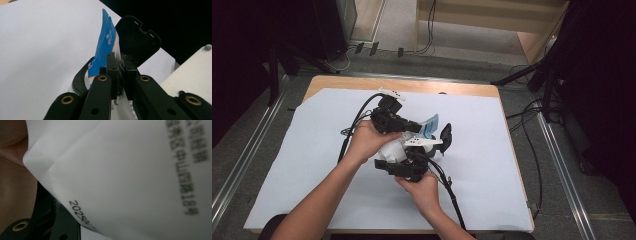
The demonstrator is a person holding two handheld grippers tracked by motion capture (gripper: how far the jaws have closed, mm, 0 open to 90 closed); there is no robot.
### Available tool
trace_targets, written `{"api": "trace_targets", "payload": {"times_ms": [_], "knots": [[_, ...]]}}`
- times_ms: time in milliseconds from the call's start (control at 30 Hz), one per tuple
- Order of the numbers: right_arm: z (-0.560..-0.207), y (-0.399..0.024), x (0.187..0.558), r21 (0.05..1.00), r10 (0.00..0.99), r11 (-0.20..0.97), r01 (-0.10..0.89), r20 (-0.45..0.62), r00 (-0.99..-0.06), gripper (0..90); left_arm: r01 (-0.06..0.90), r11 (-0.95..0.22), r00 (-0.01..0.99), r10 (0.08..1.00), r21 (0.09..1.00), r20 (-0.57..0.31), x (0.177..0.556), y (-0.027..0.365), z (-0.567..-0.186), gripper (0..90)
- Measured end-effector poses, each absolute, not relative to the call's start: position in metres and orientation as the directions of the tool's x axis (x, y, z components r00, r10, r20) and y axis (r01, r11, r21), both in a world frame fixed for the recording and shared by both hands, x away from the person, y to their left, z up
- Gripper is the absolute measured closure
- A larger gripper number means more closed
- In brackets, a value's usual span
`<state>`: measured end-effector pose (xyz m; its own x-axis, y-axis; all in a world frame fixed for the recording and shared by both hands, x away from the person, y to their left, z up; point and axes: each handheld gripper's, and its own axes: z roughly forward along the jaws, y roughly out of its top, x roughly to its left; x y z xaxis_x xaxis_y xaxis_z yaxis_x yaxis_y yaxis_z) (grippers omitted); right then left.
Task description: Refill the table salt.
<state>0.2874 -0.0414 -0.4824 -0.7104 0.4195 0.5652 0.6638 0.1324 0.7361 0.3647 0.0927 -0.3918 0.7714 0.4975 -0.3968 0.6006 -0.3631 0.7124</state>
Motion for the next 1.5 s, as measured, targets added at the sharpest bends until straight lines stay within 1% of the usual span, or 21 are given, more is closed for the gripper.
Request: {"api": "trace_targets", "payload": {"times_ms": [333,967,1500], "knots": [[-0.4808,-0.0414,0.2873,0.732,0.409,0.121,0.671,0.579,-0.705,54.7,0.601,-0.379,0.772,0.505,0.704,-0.387,0.3649,0.0912,-0.3886,88.5],[-0.4800,-0.0410,0.2876,0.710,0.384,0.096,0.697,0.620,-0.684,55.3,0.608,-0.376,0.768,0.502,0.699,-0.398,0.3657,0.0903,-0.3872,88.1],[-0.4807,-0.0409,0.2886,0.699,0.378,0.091,0.709,0.634,-0.674,53.9,0.608,-0.382,0.769,0.502,0.696,-0.397,0.3668,0.0892,-0.3873,88.2]]}}
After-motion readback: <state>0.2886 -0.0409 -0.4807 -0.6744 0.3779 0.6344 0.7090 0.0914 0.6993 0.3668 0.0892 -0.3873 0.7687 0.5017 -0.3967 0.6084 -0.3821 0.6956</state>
